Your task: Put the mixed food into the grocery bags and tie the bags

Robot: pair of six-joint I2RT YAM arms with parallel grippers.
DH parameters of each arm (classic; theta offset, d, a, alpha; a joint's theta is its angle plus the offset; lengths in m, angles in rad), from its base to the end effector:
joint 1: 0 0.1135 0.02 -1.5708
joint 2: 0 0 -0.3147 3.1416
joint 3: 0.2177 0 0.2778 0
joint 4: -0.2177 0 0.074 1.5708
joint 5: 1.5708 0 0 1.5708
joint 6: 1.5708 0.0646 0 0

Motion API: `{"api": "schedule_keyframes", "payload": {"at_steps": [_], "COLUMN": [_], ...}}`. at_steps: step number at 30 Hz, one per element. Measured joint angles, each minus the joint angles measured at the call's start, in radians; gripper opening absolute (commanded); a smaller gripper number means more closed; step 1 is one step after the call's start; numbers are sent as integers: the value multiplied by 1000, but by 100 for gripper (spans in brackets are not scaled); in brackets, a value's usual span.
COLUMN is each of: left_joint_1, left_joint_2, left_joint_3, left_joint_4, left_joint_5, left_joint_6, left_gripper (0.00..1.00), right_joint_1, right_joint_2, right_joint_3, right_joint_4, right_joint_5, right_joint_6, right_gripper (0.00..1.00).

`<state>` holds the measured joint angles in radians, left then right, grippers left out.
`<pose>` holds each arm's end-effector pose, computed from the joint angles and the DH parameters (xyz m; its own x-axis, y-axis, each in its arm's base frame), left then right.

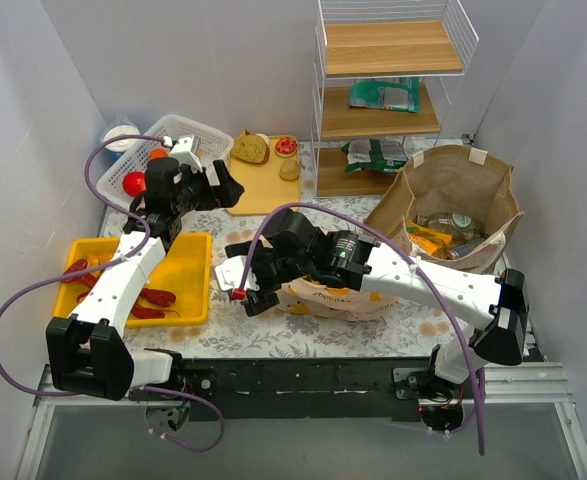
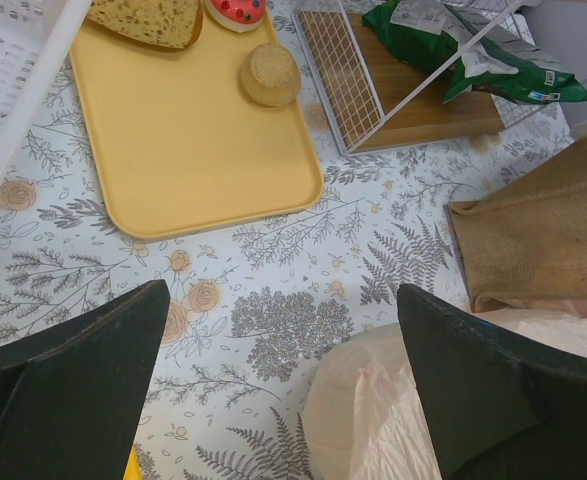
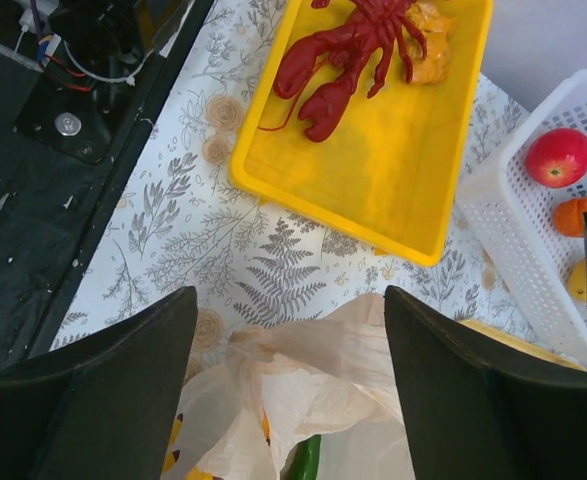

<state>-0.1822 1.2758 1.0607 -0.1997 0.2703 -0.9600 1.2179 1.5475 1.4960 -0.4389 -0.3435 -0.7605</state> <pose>0.3224 -0.0769 0.3604 -0.5672 -0.6982 -0.4367 -0.0867 0.5780 -0.8114 0.1198 0.3881 0.4106 0.5619 -0.3523 -0.7484 -0.8267 -0.2708 -0.4931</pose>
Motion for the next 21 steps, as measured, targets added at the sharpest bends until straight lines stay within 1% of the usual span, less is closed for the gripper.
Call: {"api": "schedule_keyframes", "payload": {"at_steps": [1, 2, 4, 5, 7, 8, 9, 11, 15, 21], "left_joint_1": [0, 0, 1, 1, 2, 2, 2, 2, 3, 3], "left_joint_2": [0, 0, 0, 0, 0, 0, 0, 0, -17, -132], "left_joint_3": [0, 0, 0, 0, 0, 0, 0, 0, -4, -57], "left_joint_4": [0, 1, 2, 2, 3, 3, 3, 4, 15, 91], "left_joint_5": [4, 7, 17, 21, 33, 37, 42, 56, 94, 207], "left_joint_6": [-1, -1, 0, 0, 0, 1, 3, 6, 26, 47], "left_gripper": [98, 98, 98, 98, 98, 98, 98, 98, 98, 98], "right_joint_1": [0, 0, 0, 0, 0, 0, -1, -2, -6, -19], "right_joint_2": [0, 2, 7, 11, 15, 16, 16, 17, 27, -18], "right_joint_3": [0, 0, 0, 0, 0, -1, -1, 1, 31, 30], "right_joint_4": [-7, -10, -15, -18, -25, -30, -32, -34, -45, -14], "right_joint_5": [3, 5, 13, 17, 25, 26, 26, 27, 50, 101], "right_joint_6": [-5, -10, -21, -27, -34, -36, -37, -39, 10, 134], "right_gripper": [74, 67, 58, 49, 36, 14, 2, 1, 1, 1]}}
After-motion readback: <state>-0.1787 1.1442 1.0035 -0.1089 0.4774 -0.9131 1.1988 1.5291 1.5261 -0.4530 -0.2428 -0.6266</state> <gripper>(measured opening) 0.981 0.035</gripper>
